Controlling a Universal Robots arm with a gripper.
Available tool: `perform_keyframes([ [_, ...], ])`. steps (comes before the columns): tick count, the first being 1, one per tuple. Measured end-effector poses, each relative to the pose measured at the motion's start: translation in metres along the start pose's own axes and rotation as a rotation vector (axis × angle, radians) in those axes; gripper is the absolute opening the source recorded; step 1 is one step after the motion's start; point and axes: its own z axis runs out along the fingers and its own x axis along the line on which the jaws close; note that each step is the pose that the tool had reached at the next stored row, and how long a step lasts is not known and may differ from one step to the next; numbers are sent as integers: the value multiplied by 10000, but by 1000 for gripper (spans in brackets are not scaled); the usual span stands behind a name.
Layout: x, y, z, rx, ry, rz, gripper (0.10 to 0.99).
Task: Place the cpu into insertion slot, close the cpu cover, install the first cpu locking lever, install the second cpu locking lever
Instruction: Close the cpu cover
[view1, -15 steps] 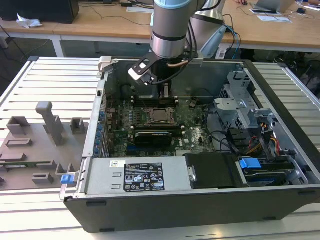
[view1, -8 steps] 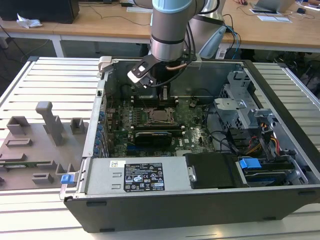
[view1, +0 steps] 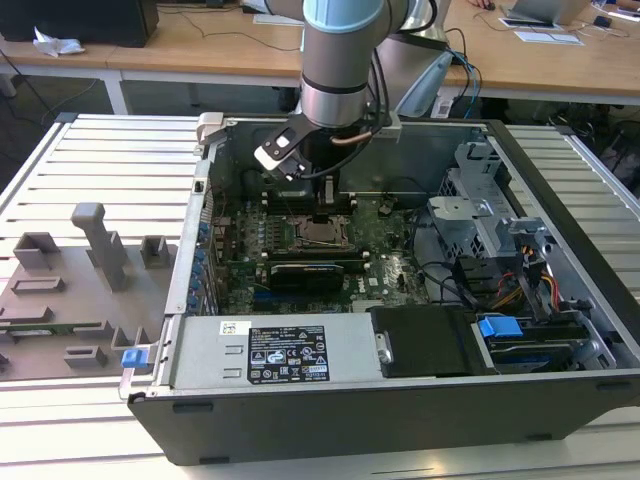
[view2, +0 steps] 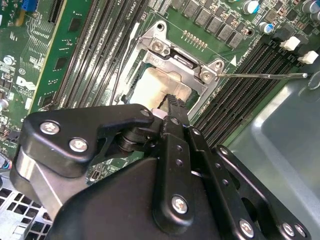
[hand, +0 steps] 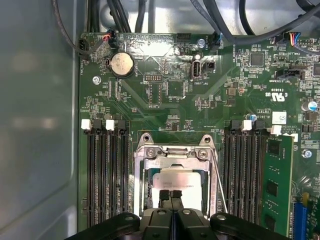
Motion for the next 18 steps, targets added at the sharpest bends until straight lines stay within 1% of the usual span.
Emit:
perform_keyframes([
  [3, 0, -6, 27, 0, 0, 2, 106],
  [8, 0, -53, 56, 0, 0, 0, 106],
  [14, 2, -181, 101, 0, 0, 1, 106],
  [18, 3, -248, 129, 0, -1, 0, 106],
])
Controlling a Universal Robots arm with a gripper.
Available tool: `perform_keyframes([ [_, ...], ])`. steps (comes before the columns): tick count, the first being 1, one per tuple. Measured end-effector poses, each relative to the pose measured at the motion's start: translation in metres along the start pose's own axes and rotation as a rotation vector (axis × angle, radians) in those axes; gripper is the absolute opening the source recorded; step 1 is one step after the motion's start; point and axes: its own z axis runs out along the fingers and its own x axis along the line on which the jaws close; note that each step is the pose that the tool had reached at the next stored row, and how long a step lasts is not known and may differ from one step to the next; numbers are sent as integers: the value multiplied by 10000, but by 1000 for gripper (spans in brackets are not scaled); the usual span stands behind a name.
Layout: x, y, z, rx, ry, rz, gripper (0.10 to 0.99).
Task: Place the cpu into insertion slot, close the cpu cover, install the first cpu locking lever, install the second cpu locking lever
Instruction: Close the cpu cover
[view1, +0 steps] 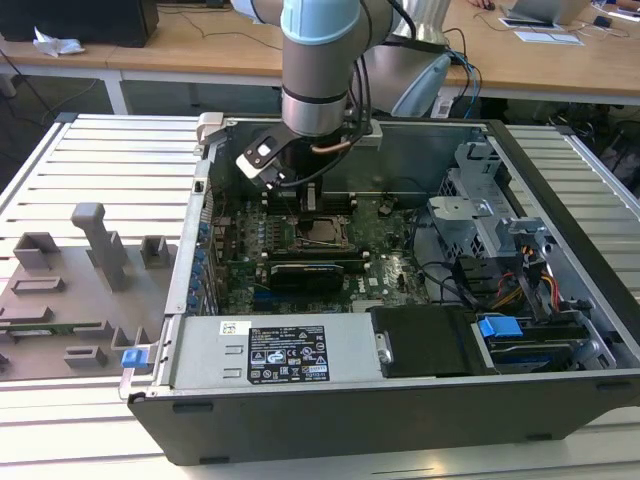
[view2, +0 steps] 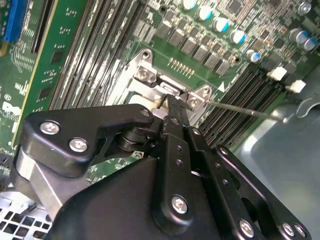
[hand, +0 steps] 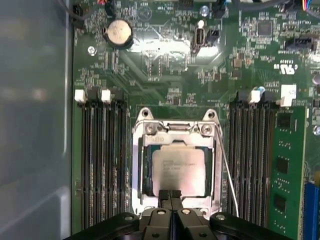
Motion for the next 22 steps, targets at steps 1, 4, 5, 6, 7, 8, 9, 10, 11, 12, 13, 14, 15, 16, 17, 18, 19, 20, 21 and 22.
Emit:
perform_keyframes([
  [1, 0, -28, 10, 0, 0, 0, 106],
  [4, 2, -76, 21, -1, 2, 0, 106],
  [5, 1, -84, 24, 1, 0, 0, 106],
  [6, 1, -85, 26, 2, -2, 0, 106],
  [7, 0, -85, 28, 3, -4, -1, 106],
  [8, 0, -85, 29, 3, -4, -3, 106],
  [9, 1, -84, 31, 2, -2, -4, 106],
  [10, 1, -83, 31, 1, -1, -8, 106],
  [11, 1, -79, 32, 1, 1, -12, 106],
  [12, 1, -70, 32, 1, 1, -18, 106],
  [13, 1, -58, 32, 0, 2, -27, 106],
  [14, 0, -49, 31, 2, 2, -32, 106],
  [15, 1, -33, 31, -5, 8, -48, 106],
  [16, 1, -28, 29, -2, 8, -51, 106],
  [17, 1, -23, 27, -2, 9, -53, 106],
  [18, 1, -18, 25, -2, 8, -56, 106],
  [19, 0, -13, 24, -1, 6, -58, 106],
  [20, 0, 8, 23, 2, 5, -60, 106],
  [21, -1, 53, 23, 4, 5, -65, 106],
  [22, -1, 86, 23, 6, 5, -68, 106],
])
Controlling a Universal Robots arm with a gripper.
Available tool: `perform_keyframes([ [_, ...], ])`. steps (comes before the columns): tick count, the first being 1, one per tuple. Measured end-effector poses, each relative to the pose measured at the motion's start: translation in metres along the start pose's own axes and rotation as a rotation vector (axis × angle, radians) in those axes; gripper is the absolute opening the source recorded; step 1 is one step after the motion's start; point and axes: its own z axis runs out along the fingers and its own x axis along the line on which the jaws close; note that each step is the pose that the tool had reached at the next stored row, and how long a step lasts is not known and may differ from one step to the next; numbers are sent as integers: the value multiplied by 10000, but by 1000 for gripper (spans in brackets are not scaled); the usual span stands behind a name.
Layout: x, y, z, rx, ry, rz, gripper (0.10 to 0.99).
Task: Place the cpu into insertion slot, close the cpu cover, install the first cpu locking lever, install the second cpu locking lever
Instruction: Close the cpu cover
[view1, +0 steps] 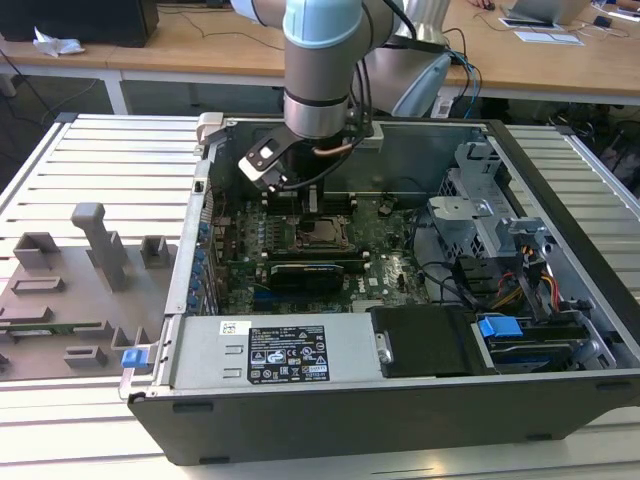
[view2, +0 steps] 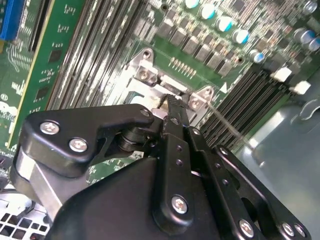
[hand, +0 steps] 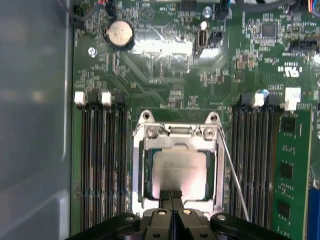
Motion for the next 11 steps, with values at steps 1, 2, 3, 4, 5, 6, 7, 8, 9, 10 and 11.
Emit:
perform_keyframes([
  [1, -1, 27, -4, 0, 0, -2, 106],
  [2, -1, 46, -20, -1, 0, -4, 106],
  [3, -1, 64, -54, -1, 1, -4, 106],
  [4, -1, 74, -80, 0, 0, -3, 106],
  [5, -1, 82, -119, 0, 0, -3, 106],
  [6, -1, 84, -132, 0, 0, -4, 106],
  [7, -1, 85, -155, 0, 1, -2, 106],
  [8, -1, 86, -179, 0, 0, -2, 106],
  [9, -1, 87, -194, 0, -2, -3, 106],
  [10, -1, 87, -211, 0, -2, -4, 106],
  [11, -1, 87, -230, 0, -4, -3, 106],
])
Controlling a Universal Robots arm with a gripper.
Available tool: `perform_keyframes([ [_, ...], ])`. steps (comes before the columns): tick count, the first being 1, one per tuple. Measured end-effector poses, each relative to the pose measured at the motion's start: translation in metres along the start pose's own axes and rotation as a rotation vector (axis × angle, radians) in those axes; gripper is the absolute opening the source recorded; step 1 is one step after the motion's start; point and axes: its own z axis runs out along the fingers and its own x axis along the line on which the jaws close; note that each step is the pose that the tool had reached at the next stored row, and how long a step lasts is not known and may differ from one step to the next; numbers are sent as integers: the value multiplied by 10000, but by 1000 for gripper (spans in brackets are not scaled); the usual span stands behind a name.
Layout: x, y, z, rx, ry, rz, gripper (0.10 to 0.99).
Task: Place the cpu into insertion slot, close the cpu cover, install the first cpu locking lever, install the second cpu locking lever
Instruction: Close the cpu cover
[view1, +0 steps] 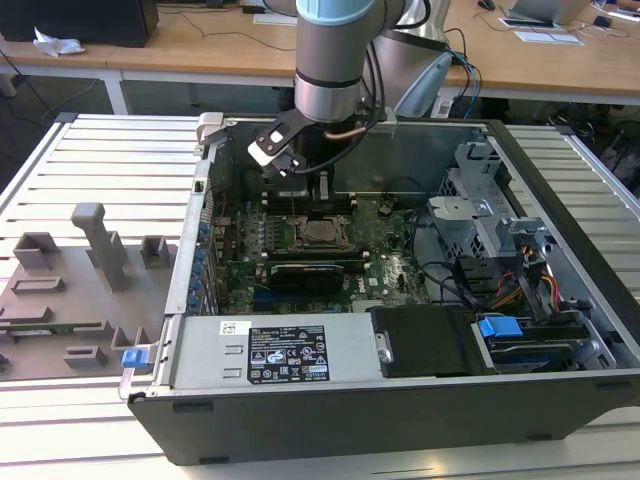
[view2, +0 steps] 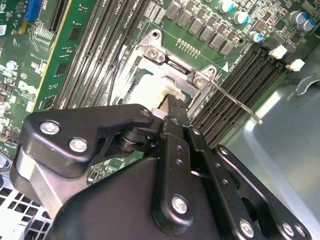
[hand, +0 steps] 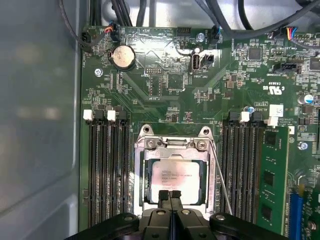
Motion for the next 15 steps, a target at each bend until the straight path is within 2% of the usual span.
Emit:
perform_keyframes([
  [4, 0, -1, -88, 0, 0, 0, 106],
  [13, 1, -1, -231, 0, -1, 0, 106],
  [15, 2, -1, -285, 0, -1, 0, 106],
])
